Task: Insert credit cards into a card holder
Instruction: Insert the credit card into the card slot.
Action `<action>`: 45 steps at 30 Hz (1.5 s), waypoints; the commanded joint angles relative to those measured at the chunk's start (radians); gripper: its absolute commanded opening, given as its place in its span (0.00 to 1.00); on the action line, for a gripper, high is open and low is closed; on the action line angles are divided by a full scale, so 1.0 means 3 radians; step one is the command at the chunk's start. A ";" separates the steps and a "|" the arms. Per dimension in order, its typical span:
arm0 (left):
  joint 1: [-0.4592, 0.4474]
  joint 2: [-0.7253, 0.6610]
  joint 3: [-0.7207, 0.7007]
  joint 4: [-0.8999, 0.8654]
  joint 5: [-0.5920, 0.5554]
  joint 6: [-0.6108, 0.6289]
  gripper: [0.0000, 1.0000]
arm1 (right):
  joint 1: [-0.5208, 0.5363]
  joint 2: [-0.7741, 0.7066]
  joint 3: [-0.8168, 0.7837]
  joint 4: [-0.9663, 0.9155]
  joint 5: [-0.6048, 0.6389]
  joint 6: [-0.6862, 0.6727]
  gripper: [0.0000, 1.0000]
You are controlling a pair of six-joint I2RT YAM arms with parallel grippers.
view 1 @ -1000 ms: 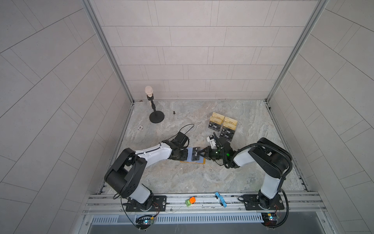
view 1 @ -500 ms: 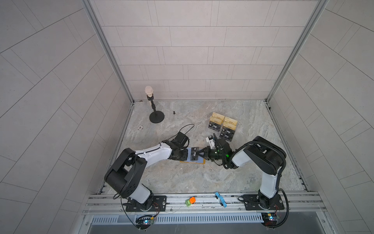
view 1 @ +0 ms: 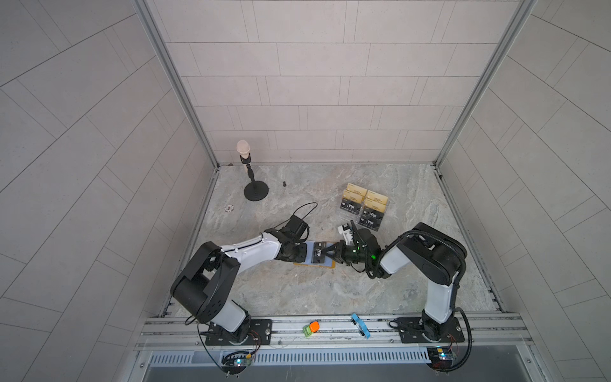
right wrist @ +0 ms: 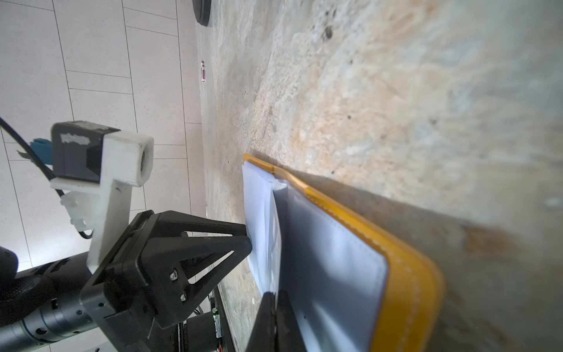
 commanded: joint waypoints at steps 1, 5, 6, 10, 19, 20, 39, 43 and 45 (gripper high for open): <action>0.0016 0.0028 0.0039 -0.0184 -0.0047 0.0046 0.26 | 0.0038 -0.0053 -0.0050 0.0005 0.0047 0.0072 0.00; 0.0016 0.0018 0.0044 -0.0198 -0.0058 0.0051 0.26 | 0.0051 -0.0047 -0.0089 0.0087 0.0068 0.0128 0.00; 0.0018 0.0020 0.0047 -0.0199 -0.0067 0.0051 0.26 | 0.0054 -0.0046 -0.0099 0.0107 0.0077 0.0136 0.00; 0.0016 0.0030 0.0059 -0.0209 -0.0064 0.0066 0.26 | 0.0061 -0.0030 -0.0100 0.0126 0.0084 0.0139 0.00; 0.0020 0.0026 0.0059 -0.0219 -0.0069 0.0077 0.26 | 0.0063 0.0129 -0.0004 0.0223 -0.0051 0.0120 0.00; 0.0021 0.0028 0.0059 -0.0219 -0.0069 0.0076 0.26 | 0.0061 0.0160 0.0014 0.0223 -0.0076 0.0115 0.00; 0.0048 -0.0046 0.0070 -0.0167 0.0091 0.0014 0.30 | 0.0081 -0.0552 0.0496 -0.1932 0.0148 -0.0858 0.53; 0.0203 -0.0185 0.0006 0.0010 0.0384 -0.0083 0.31 | 0.0082 -0.0606 0.0715 -0.2406 0.0165 -0.1044 0.54; 0.0266 -0.0330 -0.0055 0.0118 0.0497 -0.0140 0.36 | 0.0099 -0.0583 0.0789 -0.2513 0.0164 -0.1063 0.54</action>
